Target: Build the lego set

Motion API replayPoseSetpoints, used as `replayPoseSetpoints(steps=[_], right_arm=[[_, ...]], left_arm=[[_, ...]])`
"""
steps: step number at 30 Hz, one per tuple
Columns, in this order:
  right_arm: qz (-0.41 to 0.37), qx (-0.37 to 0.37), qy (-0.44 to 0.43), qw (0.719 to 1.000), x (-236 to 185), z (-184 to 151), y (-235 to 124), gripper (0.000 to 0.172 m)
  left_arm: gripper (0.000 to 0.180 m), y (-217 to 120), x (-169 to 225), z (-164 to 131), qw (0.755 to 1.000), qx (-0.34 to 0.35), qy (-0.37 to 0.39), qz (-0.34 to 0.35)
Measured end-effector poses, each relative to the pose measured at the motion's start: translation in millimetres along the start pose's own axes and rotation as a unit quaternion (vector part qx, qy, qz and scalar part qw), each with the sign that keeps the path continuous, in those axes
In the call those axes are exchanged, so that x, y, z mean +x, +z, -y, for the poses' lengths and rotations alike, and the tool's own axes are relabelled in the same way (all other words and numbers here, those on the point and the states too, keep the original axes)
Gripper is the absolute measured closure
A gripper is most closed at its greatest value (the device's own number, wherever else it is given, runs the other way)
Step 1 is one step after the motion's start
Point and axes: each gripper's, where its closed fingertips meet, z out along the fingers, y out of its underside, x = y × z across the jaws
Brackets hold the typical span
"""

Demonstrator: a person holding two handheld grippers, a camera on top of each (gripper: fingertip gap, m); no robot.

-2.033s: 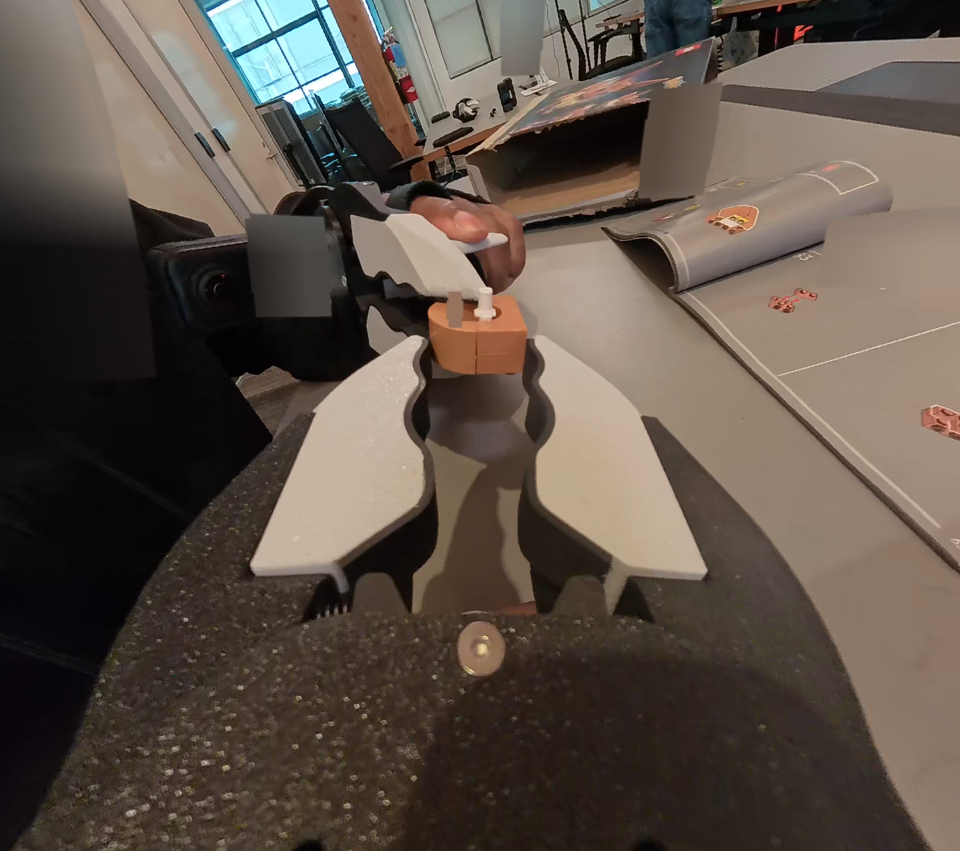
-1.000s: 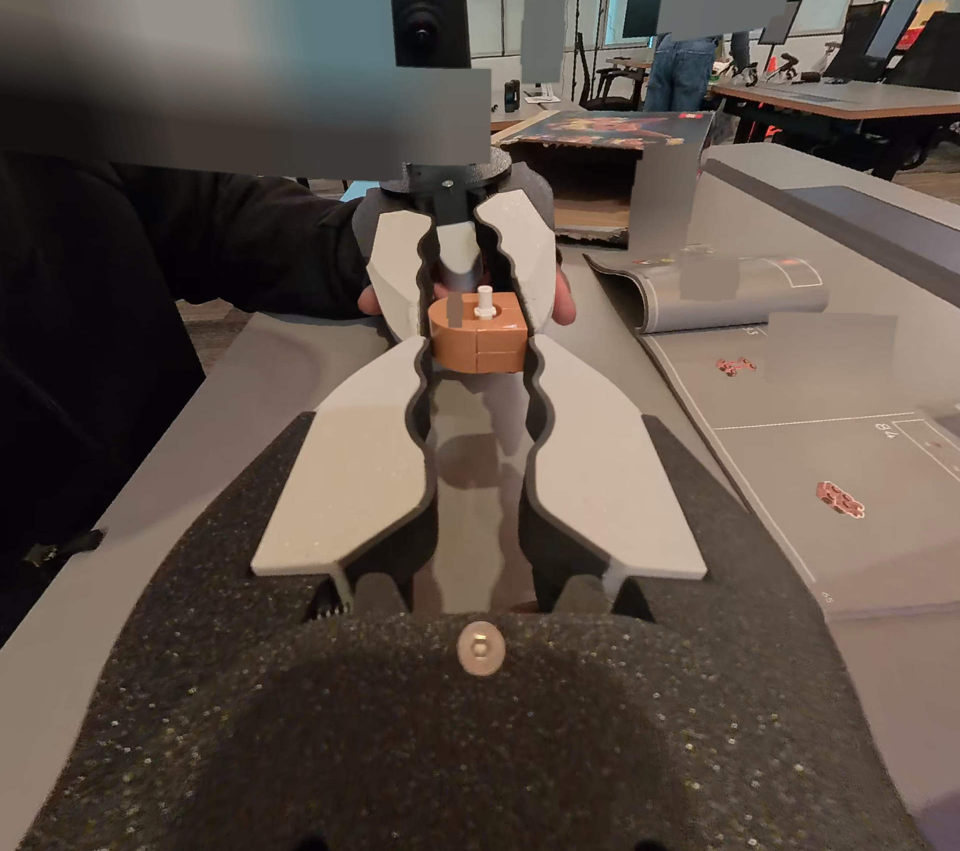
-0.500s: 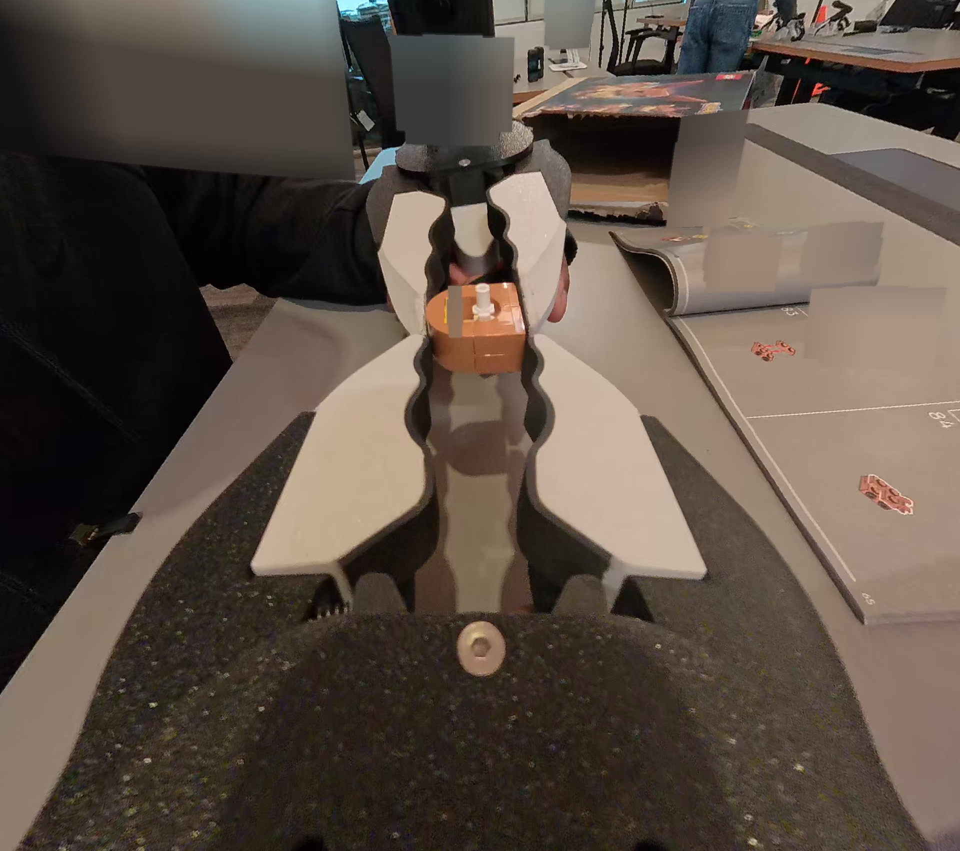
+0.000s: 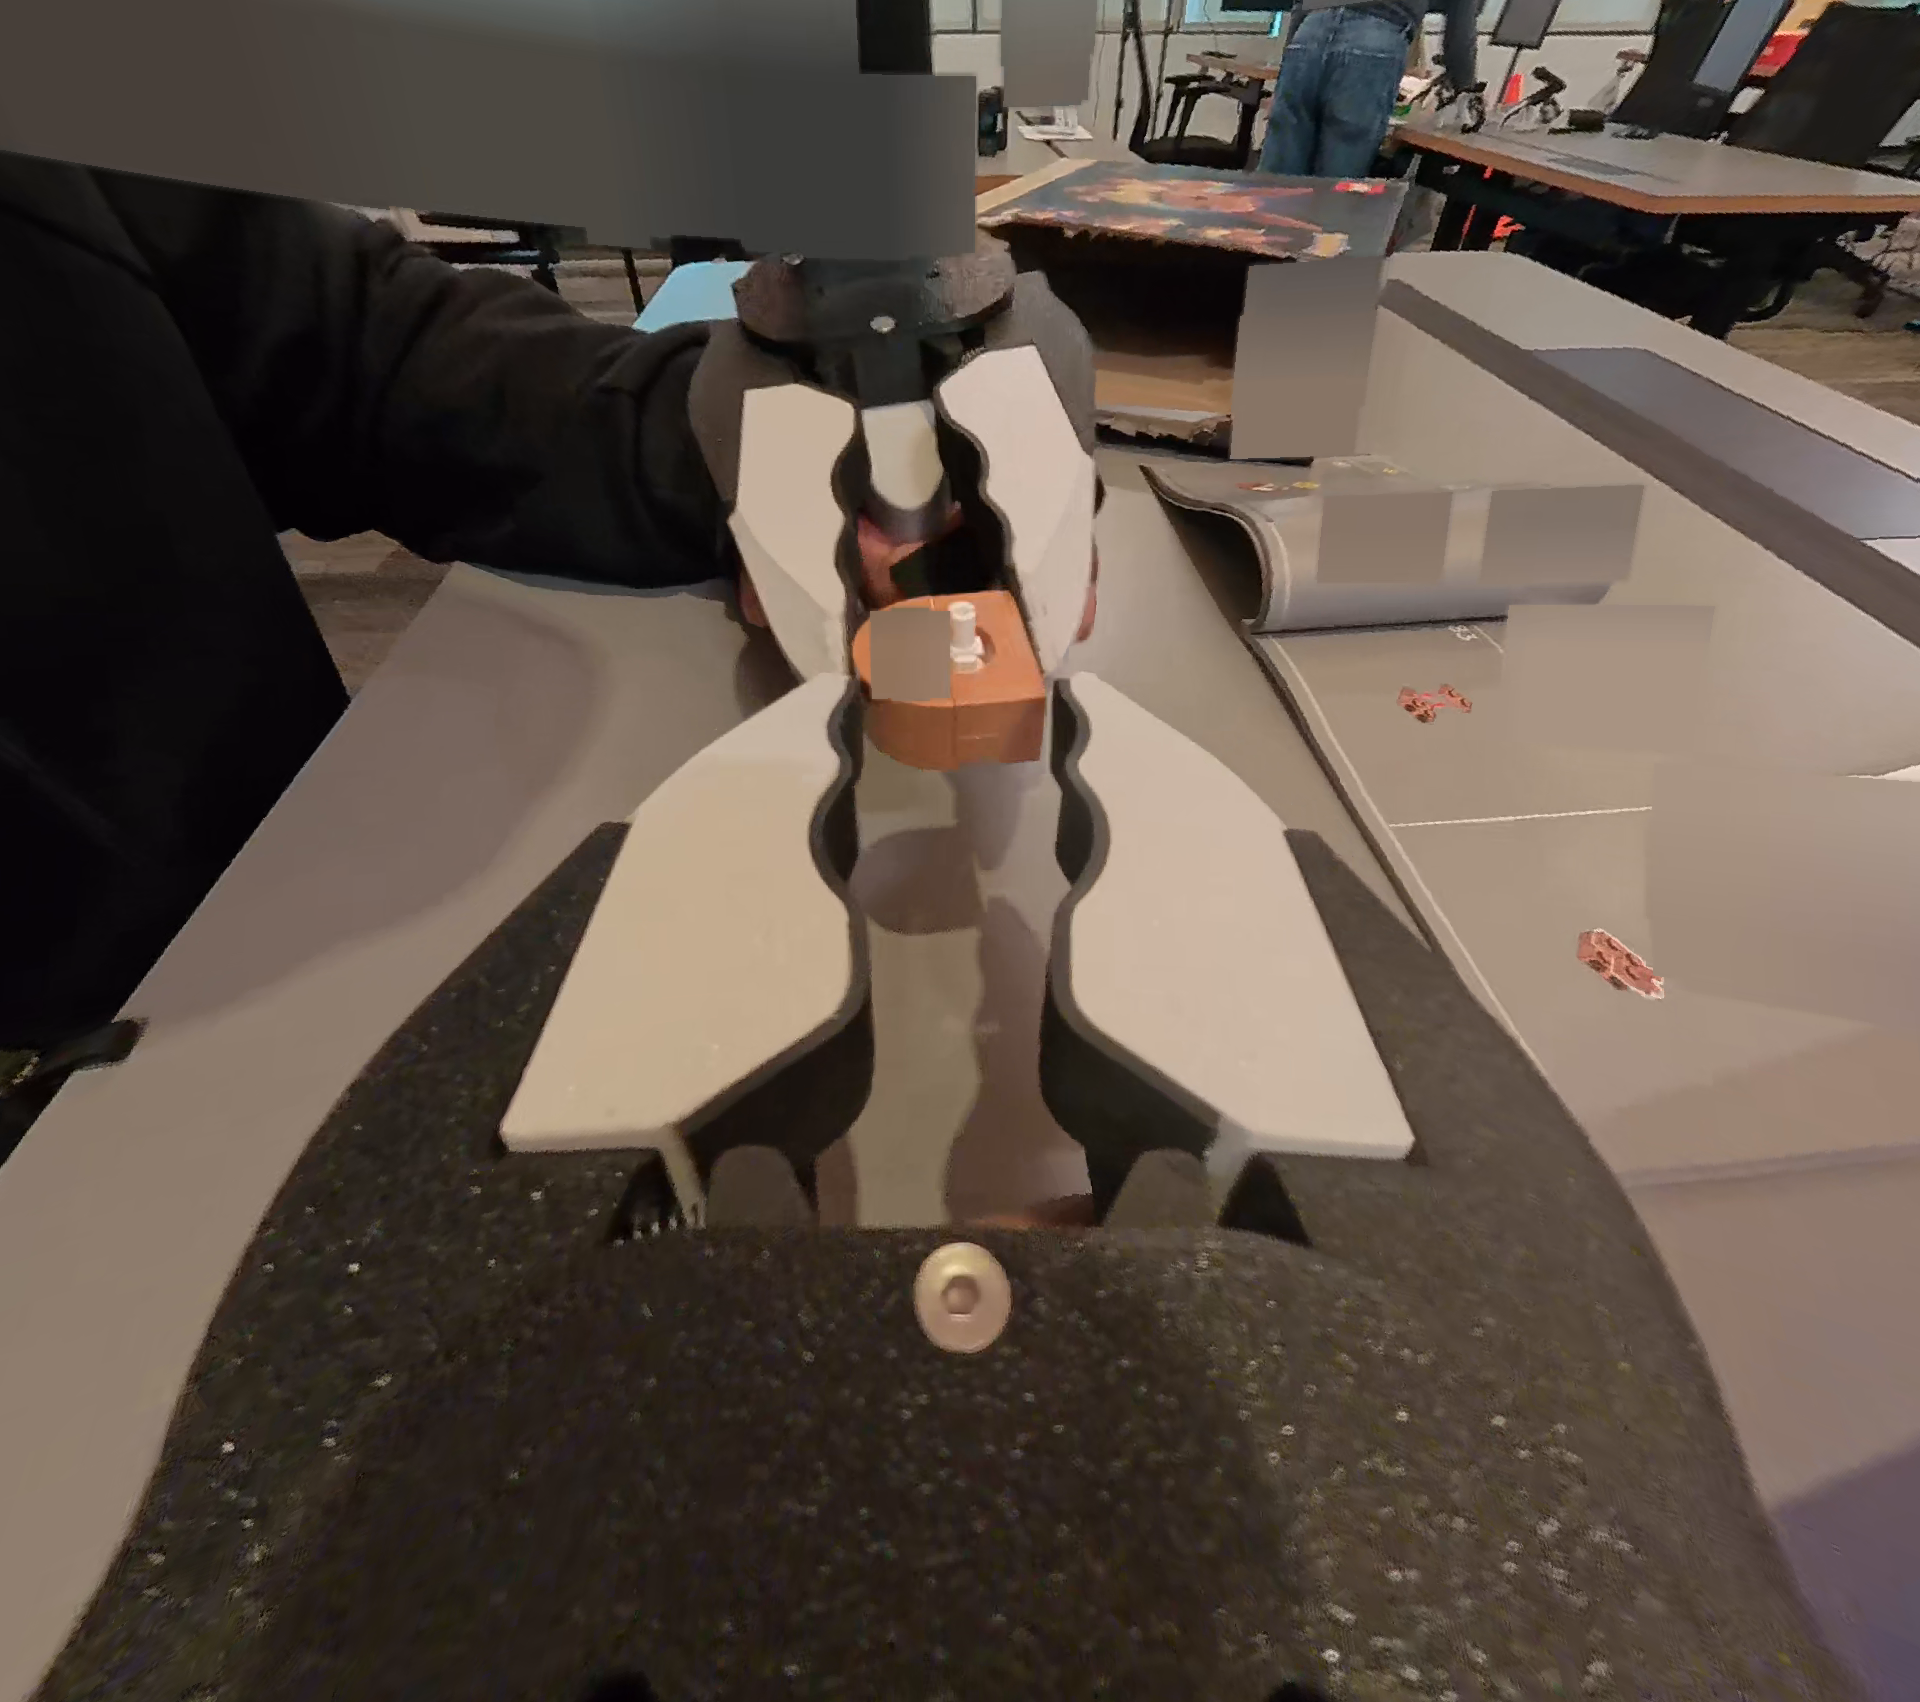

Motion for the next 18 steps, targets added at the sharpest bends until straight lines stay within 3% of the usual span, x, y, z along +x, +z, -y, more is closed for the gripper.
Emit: replayPoseSetpoints(steps=[18], right_arm=[[0.024,-0.003,0.03,0.999,-2.4,-0.6,1.1,0.14]], left_arm=[[0.147,0.2,2.4,0.1,1.0,-0.002,-0.025,-0.012]])
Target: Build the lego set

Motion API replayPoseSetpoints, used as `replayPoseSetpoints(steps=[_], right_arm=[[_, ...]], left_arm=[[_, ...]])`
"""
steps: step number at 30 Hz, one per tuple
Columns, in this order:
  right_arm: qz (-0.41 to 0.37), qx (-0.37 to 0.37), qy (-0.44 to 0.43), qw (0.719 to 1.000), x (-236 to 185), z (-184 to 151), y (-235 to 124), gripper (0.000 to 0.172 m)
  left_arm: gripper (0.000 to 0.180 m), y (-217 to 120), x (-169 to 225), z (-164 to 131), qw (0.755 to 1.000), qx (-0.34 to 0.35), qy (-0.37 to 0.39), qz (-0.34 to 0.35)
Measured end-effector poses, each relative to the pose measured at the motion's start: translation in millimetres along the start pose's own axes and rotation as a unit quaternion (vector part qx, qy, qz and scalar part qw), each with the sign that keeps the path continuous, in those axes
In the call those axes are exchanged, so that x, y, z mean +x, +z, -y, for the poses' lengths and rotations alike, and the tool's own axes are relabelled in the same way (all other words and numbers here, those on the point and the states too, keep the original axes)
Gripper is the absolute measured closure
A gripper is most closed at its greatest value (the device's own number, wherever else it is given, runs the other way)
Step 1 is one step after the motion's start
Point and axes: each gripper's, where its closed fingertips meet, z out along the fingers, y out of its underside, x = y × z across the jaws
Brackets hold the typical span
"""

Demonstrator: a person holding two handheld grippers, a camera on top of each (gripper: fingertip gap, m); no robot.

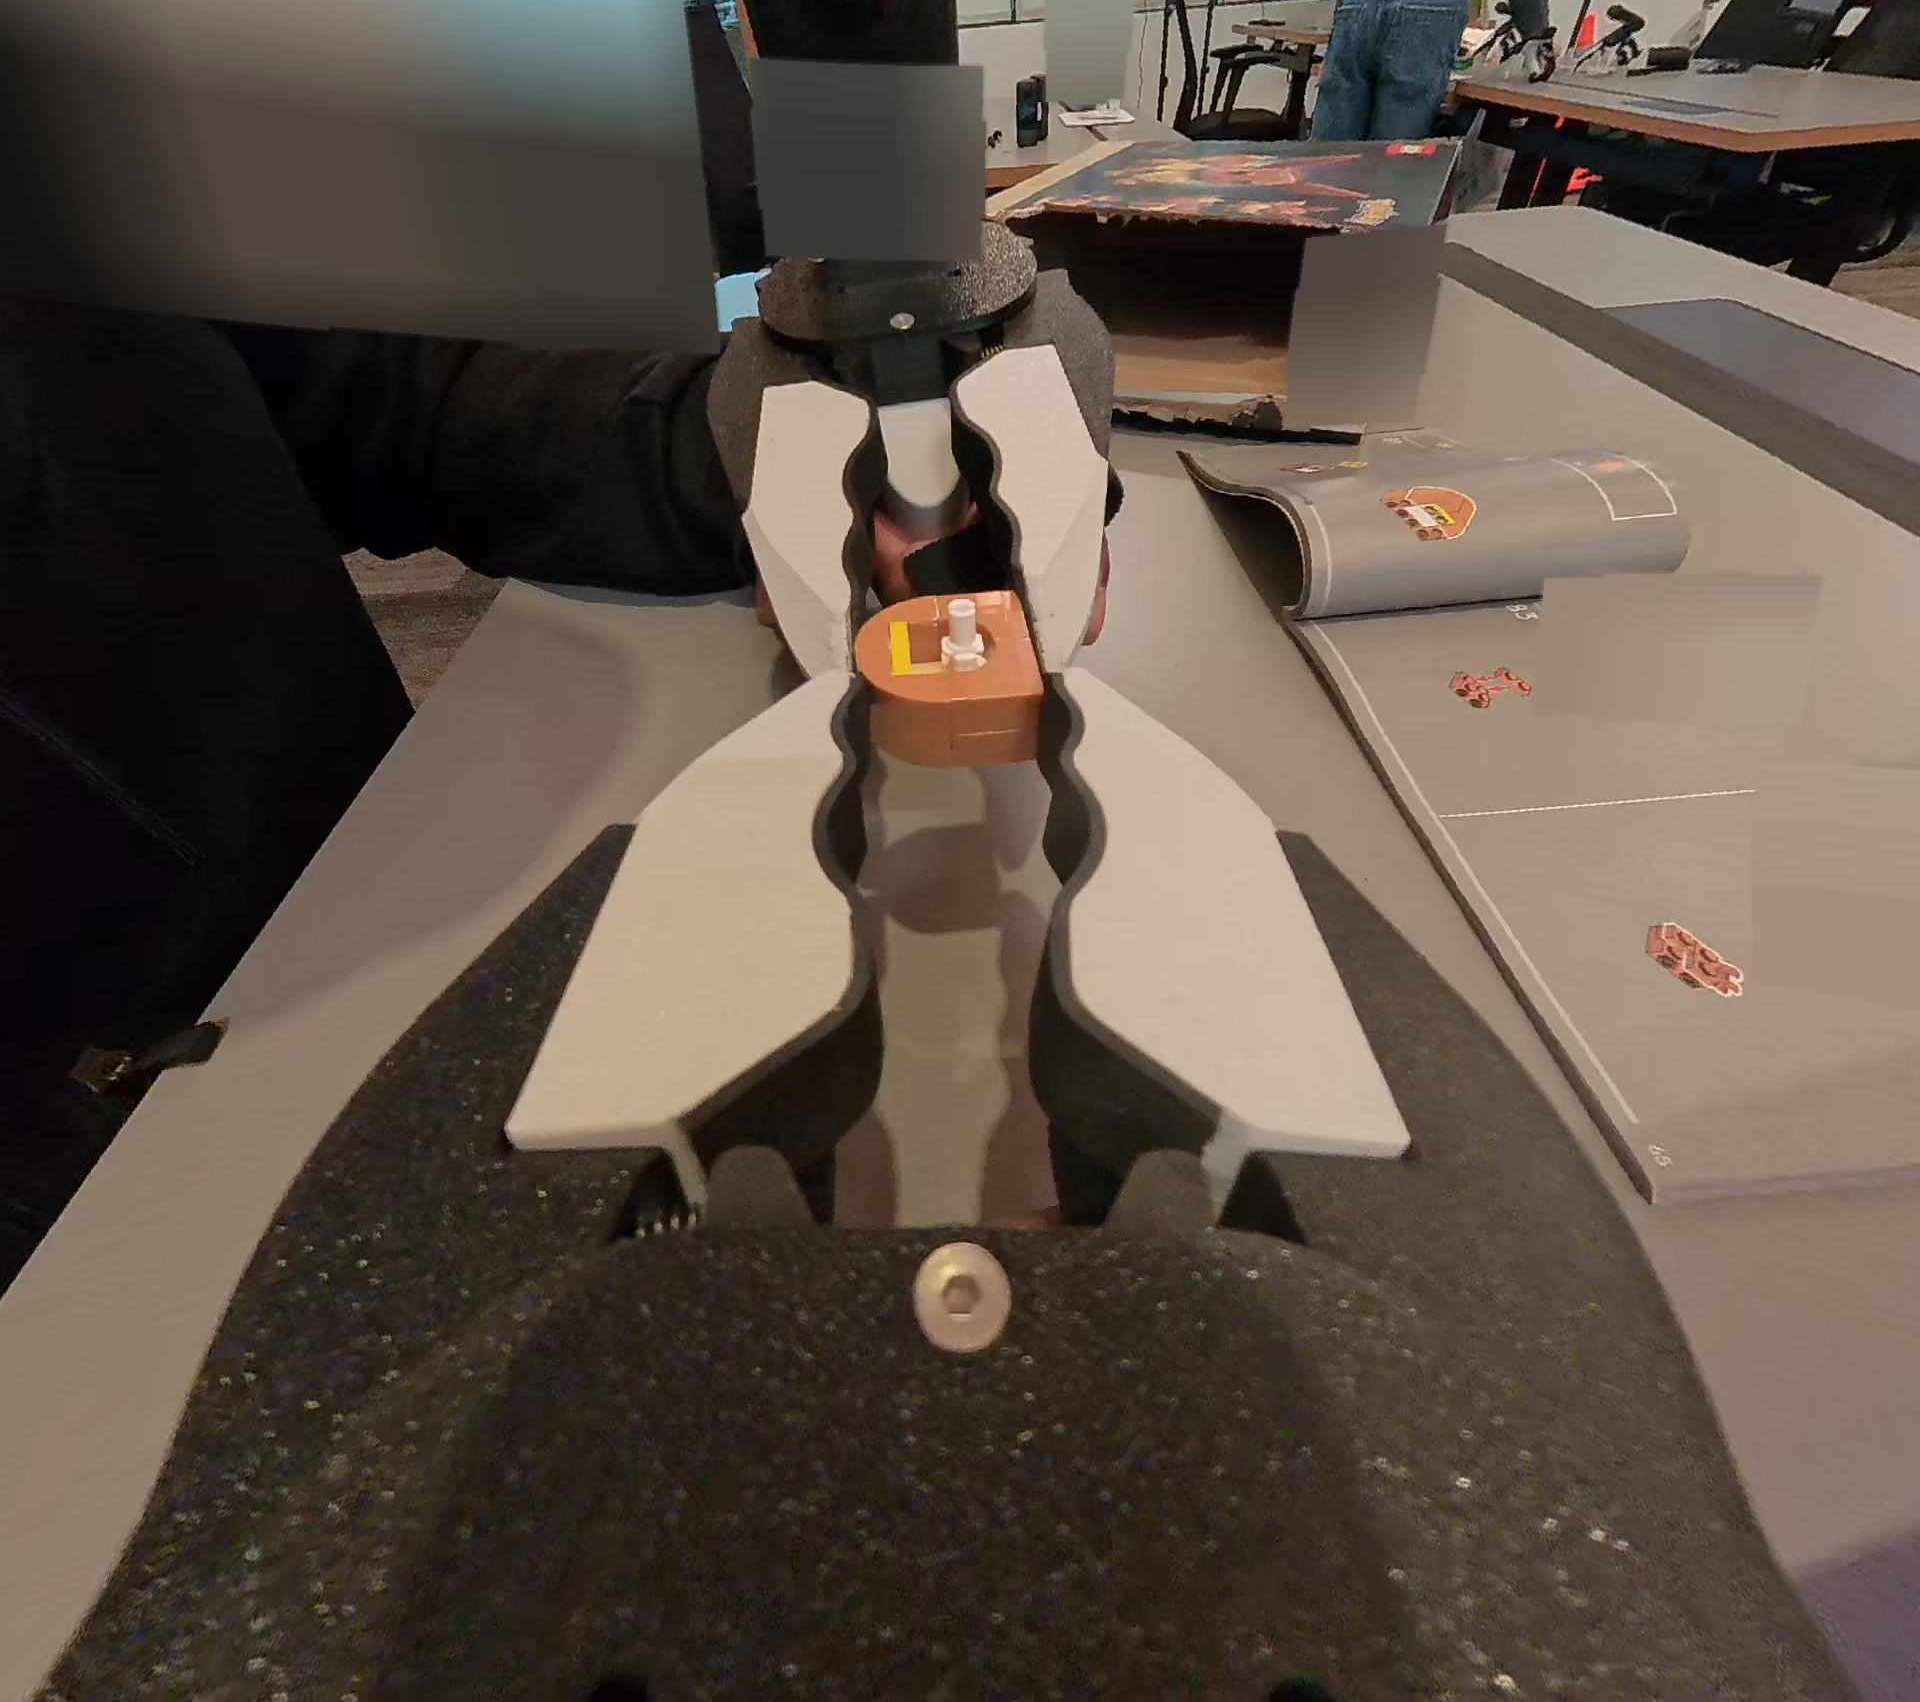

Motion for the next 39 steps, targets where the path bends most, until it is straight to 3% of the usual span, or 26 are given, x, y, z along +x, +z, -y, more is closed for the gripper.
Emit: replayPoseSetpoints(steps=[39], right_arm=[[-0.018,-0.003,-0.001,1.0,5.0,0.7,0.1,0.138]], left_arm=[[0.148,-0.2,-4.4,1.3,0.998,0.005,-0.065,-0.009]])
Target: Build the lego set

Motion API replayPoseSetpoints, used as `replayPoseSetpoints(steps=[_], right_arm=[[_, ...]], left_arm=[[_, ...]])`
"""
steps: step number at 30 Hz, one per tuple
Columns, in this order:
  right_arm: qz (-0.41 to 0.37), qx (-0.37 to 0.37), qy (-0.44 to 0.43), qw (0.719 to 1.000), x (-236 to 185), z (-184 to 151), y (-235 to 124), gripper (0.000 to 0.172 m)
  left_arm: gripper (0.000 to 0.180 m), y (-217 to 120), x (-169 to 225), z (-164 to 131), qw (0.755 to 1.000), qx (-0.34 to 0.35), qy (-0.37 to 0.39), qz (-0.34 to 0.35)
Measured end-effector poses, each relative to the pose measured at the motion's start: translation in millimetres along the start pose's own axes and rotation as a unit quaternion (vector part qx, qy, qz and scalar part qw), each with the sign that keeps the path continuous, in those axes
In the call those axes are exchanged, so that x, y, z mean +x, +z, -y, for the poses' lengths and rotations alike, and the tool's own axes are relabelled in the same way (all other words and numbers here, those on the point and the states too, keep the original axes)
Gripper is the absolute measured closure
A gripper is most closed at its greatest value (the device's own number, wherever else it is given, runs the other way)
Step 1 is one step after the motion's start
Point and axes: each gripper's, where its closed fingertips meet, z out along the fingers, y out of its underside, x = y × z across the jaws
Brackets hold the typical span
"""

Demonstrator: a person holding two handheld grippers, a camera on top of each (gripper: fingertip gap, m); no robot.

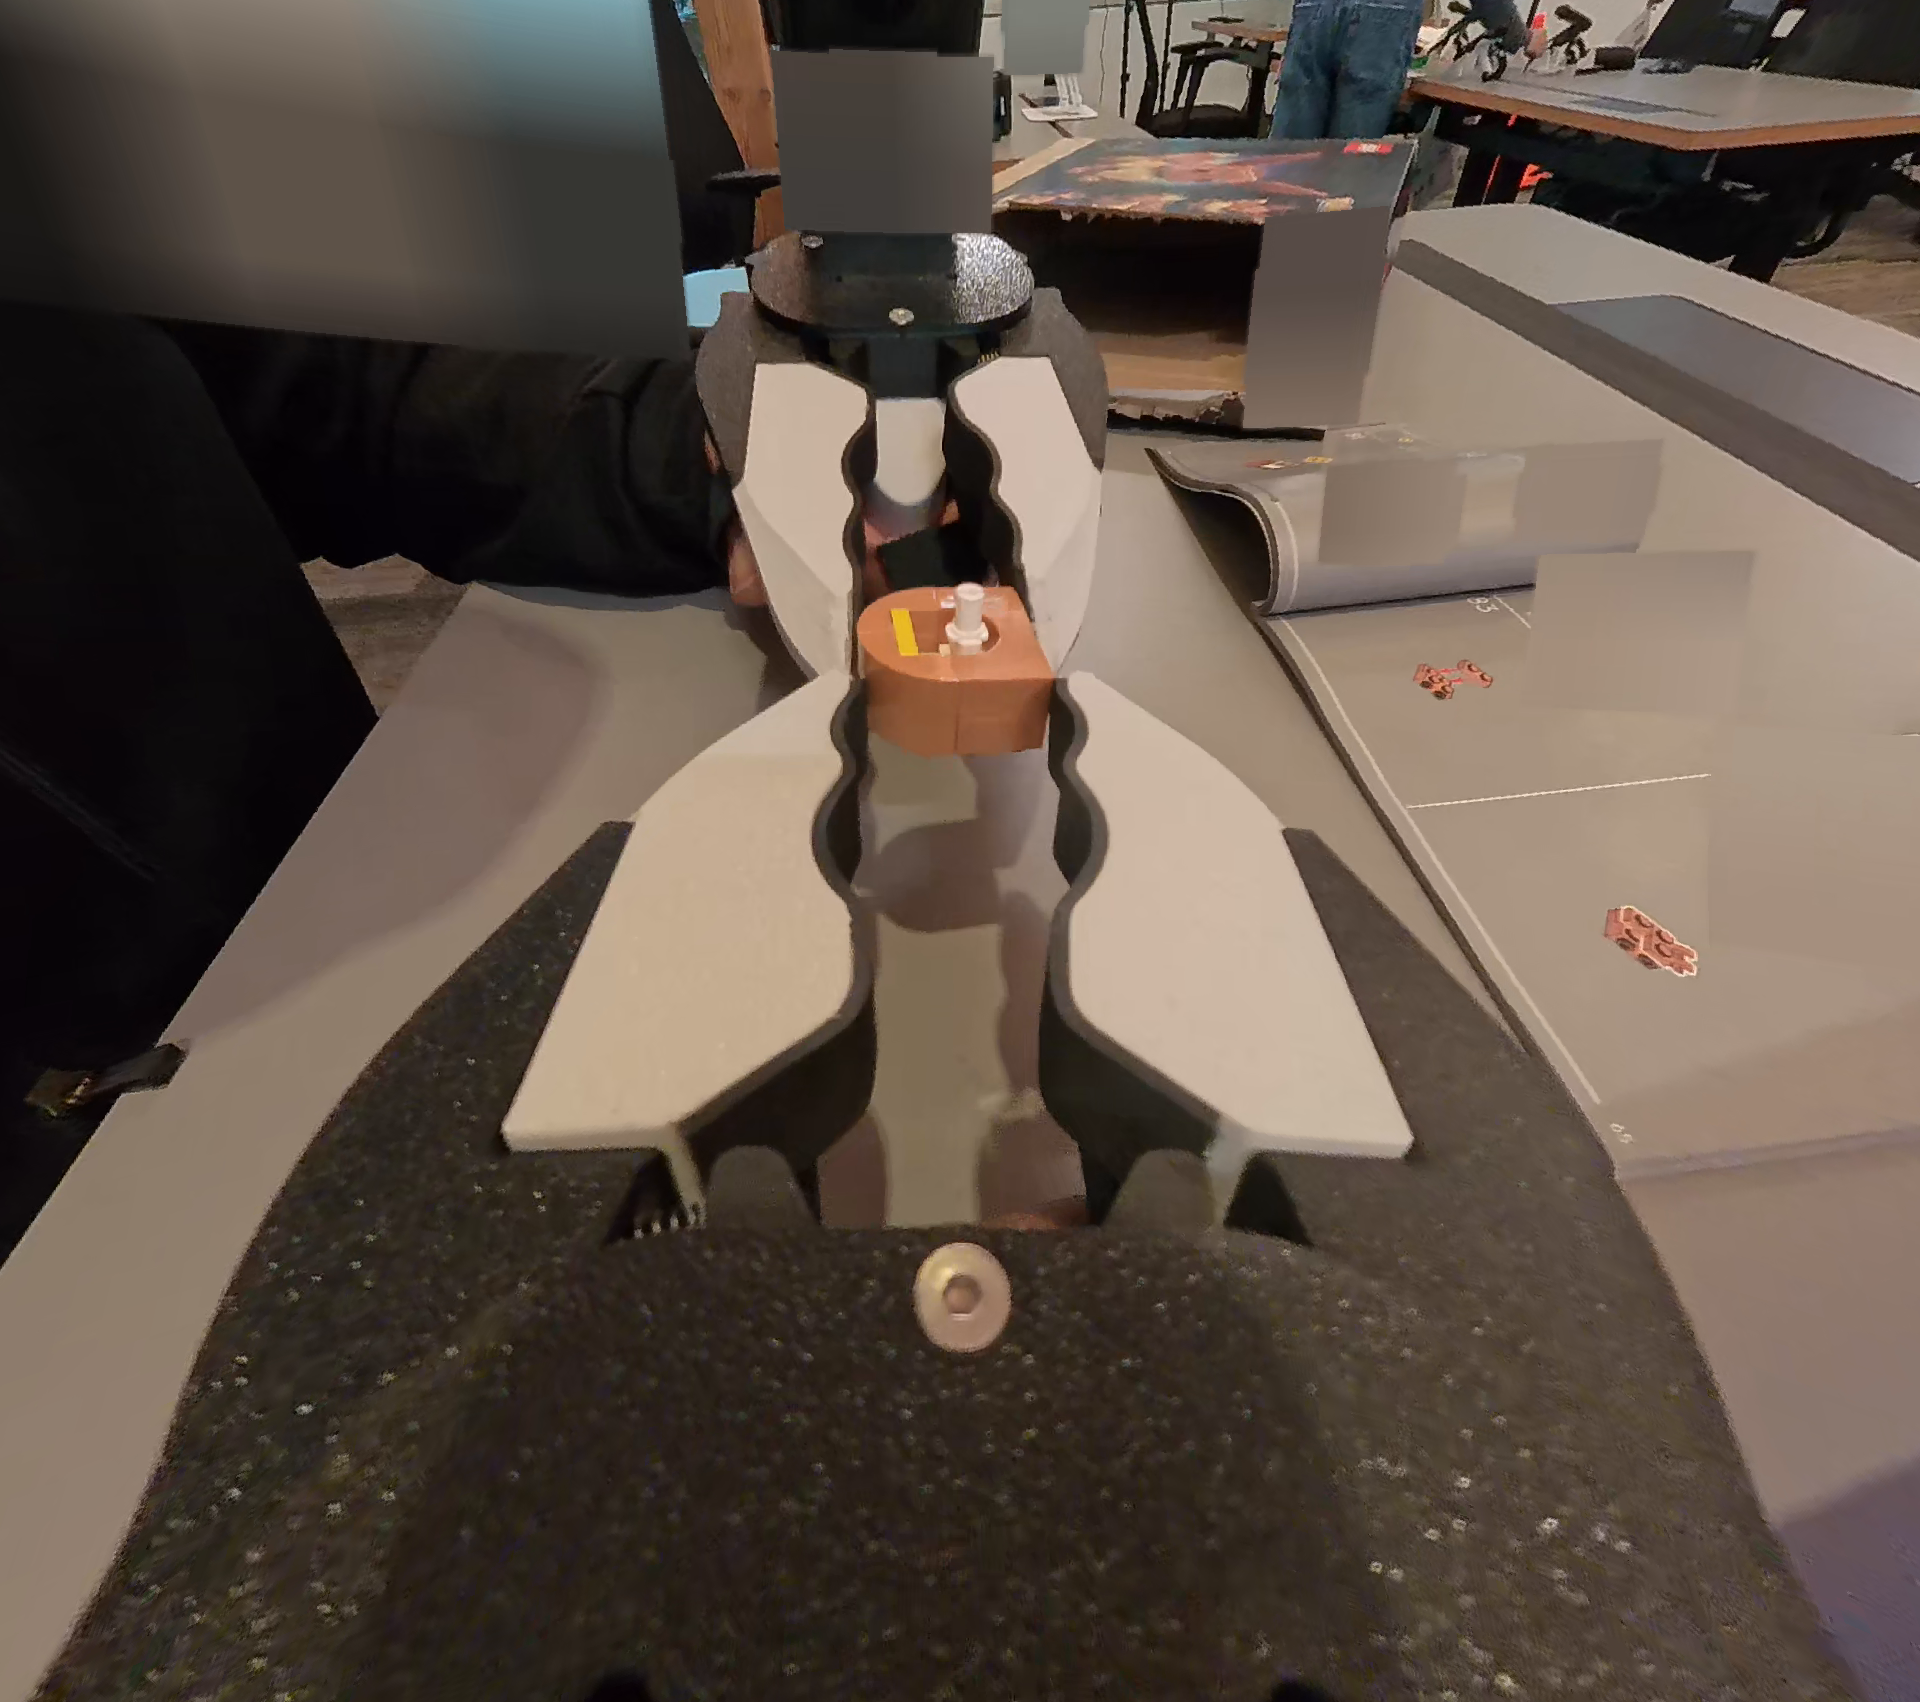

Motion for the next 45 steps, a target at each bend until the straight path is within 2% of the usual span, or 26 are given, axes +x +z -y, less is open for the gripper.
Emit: replayPoseSetpoints(steps=[3,14,31,35,39,42,45], right_arm=[[0.0,-0.01,-0.006,1.0,-1.2,-3.6,1.2,0.134],[0.001,-0.014,-0.007,1.0,-1.9,-5.1,0.0,0.139],[-0.009,-0.011,-0.078,0.997,-7.1,-0.6,-1.5,0.139],[-0.044,0.002,-0.132,0.99,0.0,5.3,-6.7,0.133],[-0.1,0.009,-0.237,0.966,5.7,11.9,-12.4,0.131],[-0.117,-0.021,-0.305,0.945,5.2,4.1,-6.0,0.131],[-0.115,-0.046,-0.339,0.933,2.0,-5.1,1.5,0.133]], left_arm=[[0.148,-1.8,-0.3,4.0,1.0,0.013,-0.001,0.001],[0.148,1.4,1.3,-0.3,1.0,-0.002,0.02,0.01],[0.148,0.3,6.0,3.7,0.997,-0.004,0.075,0.019],[0.148,-1.4,1.2,5.0,1.0,0.004,0.004,0.009],[0.148,-6.4,-8.4,1.0,0.992,0.014,-0.121,-0.011],[0.147,-4.0,-6.2,-6.0,0.98,0.003,-0.193,-0.038],[0.147,-2.5,-0.9,-7.4,0.972,0.0,-0.226,-0.061]])
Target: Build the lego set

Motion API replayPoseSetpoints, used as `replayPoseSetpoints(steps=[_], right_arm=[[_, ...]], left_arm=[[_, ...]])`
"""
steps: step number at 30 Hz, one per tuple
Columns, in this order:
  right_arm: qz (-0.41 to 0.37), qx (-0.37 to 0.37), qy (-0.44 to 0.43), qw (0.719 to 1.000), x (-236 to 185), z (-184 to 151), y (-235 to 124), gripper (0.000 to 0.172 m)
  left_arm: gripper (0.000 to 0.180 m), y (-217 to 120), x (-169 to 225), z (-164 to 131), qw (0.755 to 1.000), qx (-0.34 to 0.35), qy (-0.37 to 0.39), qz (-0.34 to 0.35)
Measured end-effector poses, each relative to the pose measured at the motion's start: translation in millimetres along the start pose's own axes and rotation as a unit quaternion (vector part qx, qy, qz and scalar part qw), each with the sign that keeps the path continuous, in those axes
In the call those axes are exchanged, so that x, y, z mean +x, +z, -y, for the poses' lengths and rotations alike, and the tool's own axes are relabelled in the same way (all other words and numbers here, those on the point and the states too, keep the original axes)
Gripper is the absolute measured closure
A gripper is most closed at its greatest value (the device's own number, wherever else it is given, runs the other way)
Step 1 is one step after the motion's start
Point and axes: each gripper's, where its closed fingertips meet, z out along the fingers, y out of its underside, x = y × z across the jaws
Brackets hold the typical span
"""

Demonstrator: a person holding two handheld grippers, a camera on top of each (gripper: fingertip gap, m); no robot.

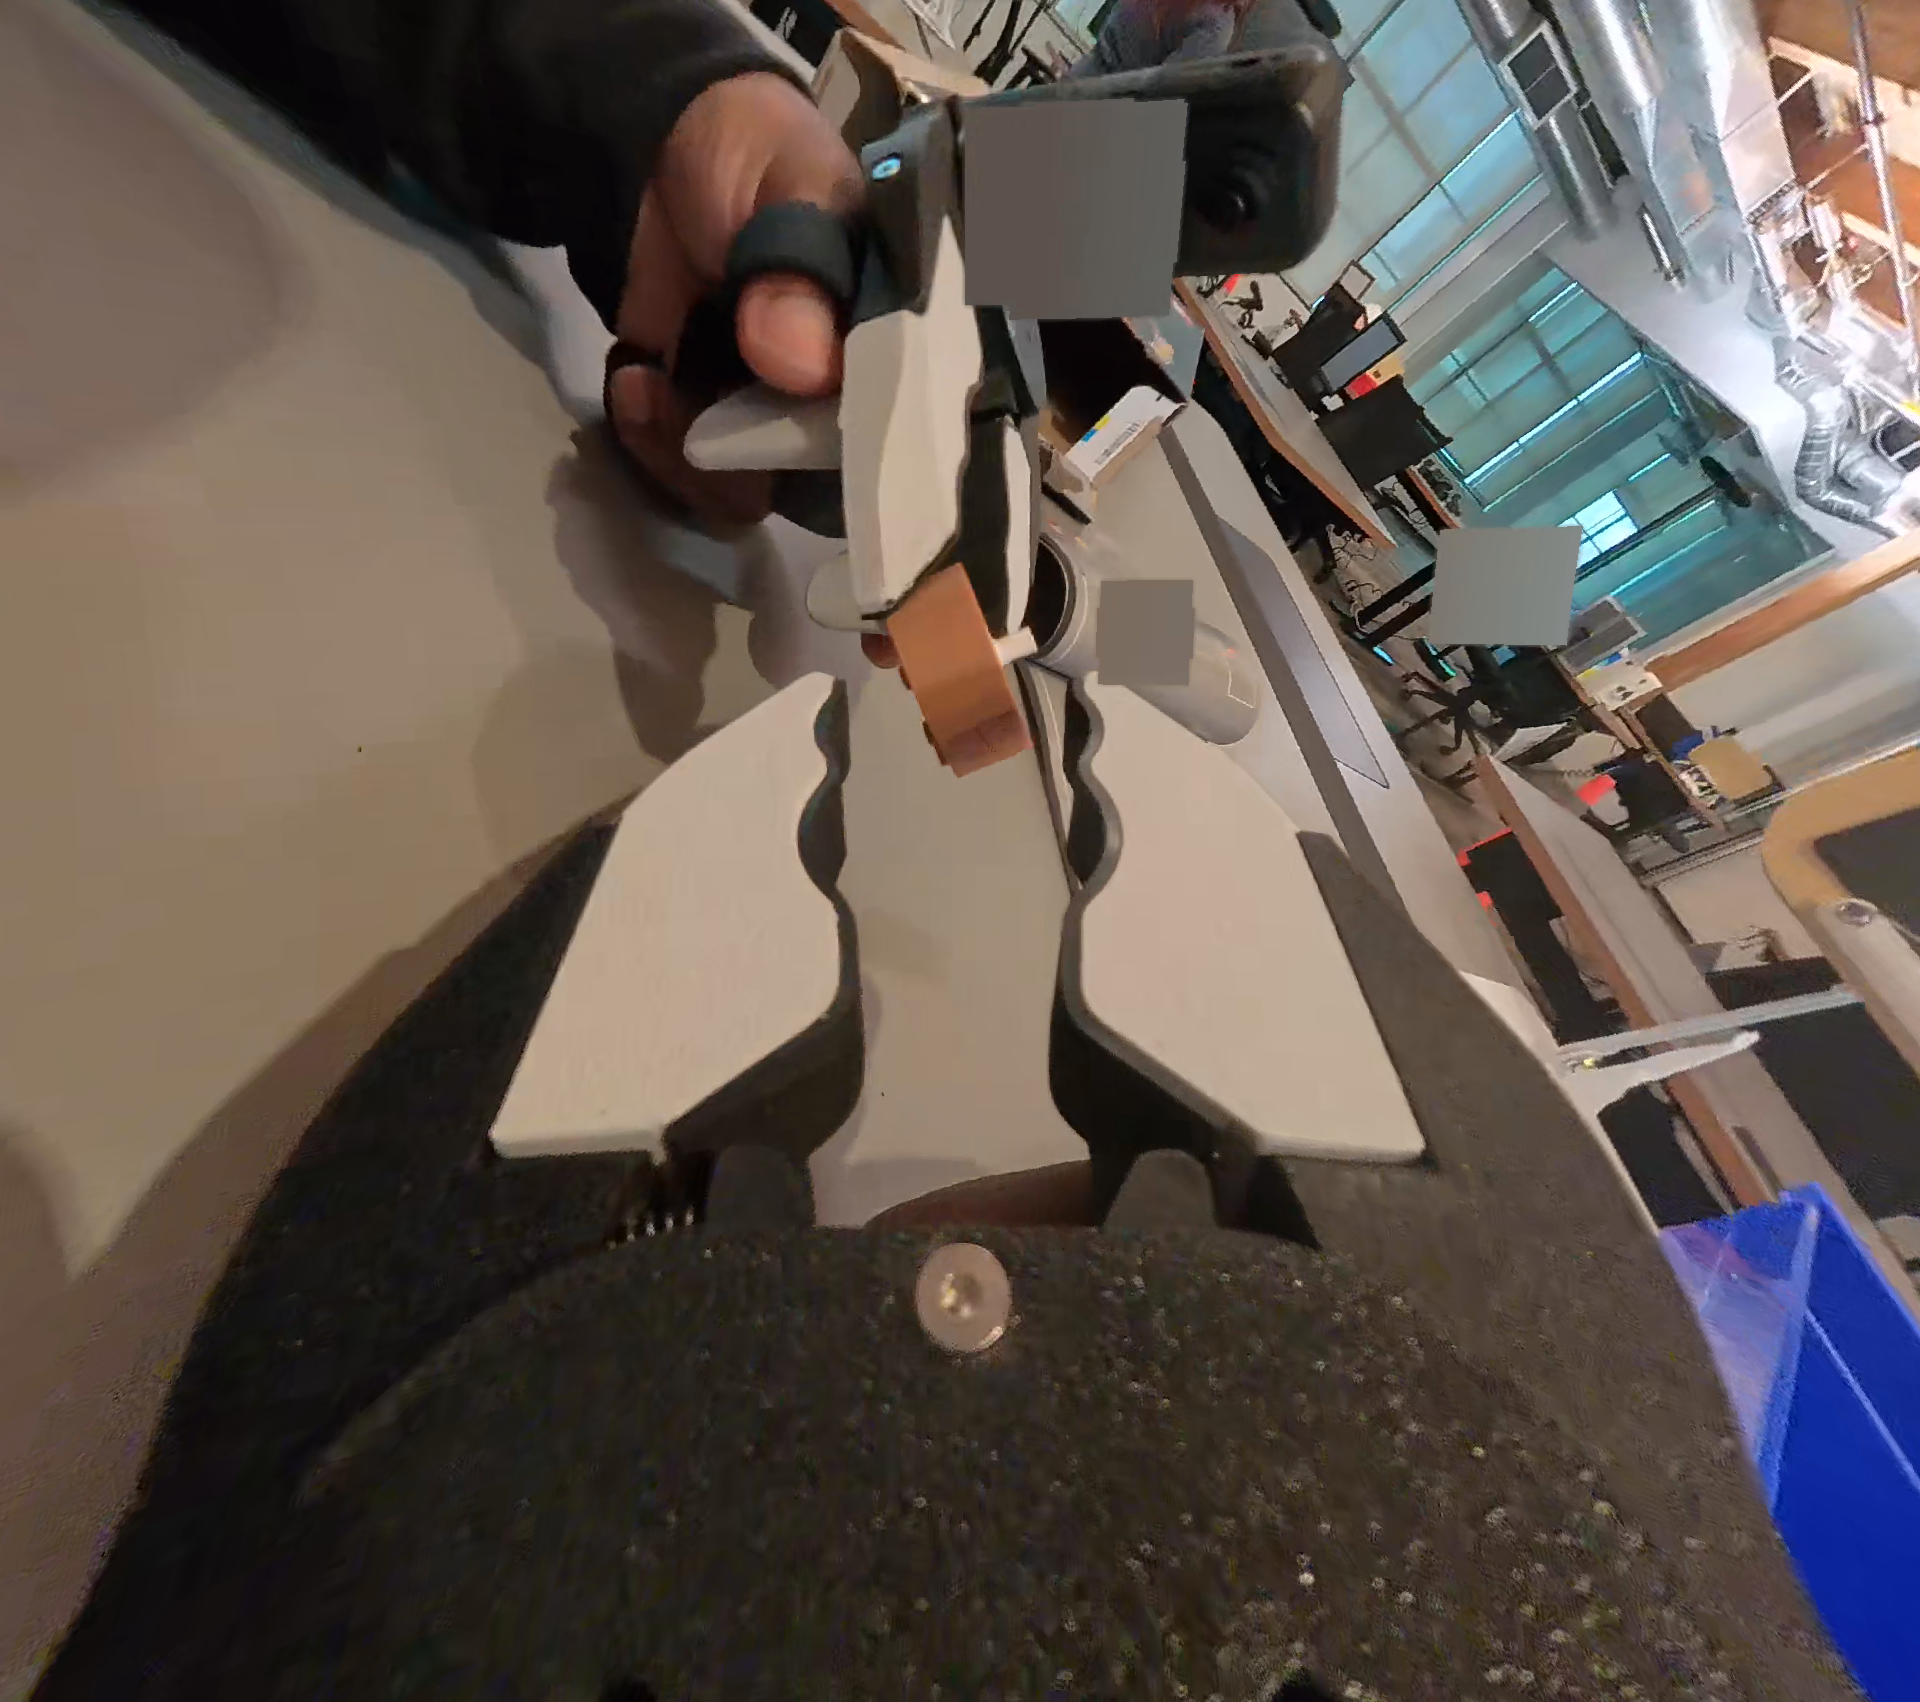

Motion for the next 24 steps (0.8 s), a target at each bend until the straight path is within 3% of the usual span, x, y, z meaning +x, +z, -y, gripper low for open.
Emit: replayPoseSetpoints(steps=[6,9,13,16,24], right_arm=[[-0.002,-0.018,0.001,1.0,-2.6,-3.5,5.8,0.152],[0.027,-0.044,0.1,0.994,-1.4,-11.7,7.2,0.152],[0.088,-0.101,0.321,0.938,0.3,-29.6,7.1,0.153],[0.112,-0.131,0.41,0.896,-3.0,-43.0,7.0,0.152],[0.113,-0.186,0.404,0.888,-12.8,-60.6,7.4,0.152]], left_arm=[[0.147,1.1,-0.5,-2.7,1.0,-0.007,-0.027,-0.008],[0.146,-1.8,-6.4,-1.5,0.999,-0.005,-0.039,-0.001],[0.141,-19.3,-30.1,2.0,0.998,-0.003,-0.021,0.063],[0.142,-30.1,-47.2,1.5,0.993,-0.012,-0.004,0.114],[0.146,-23.3,-44.7,-9.3,0.991,-0.054,0.026,0.122]])
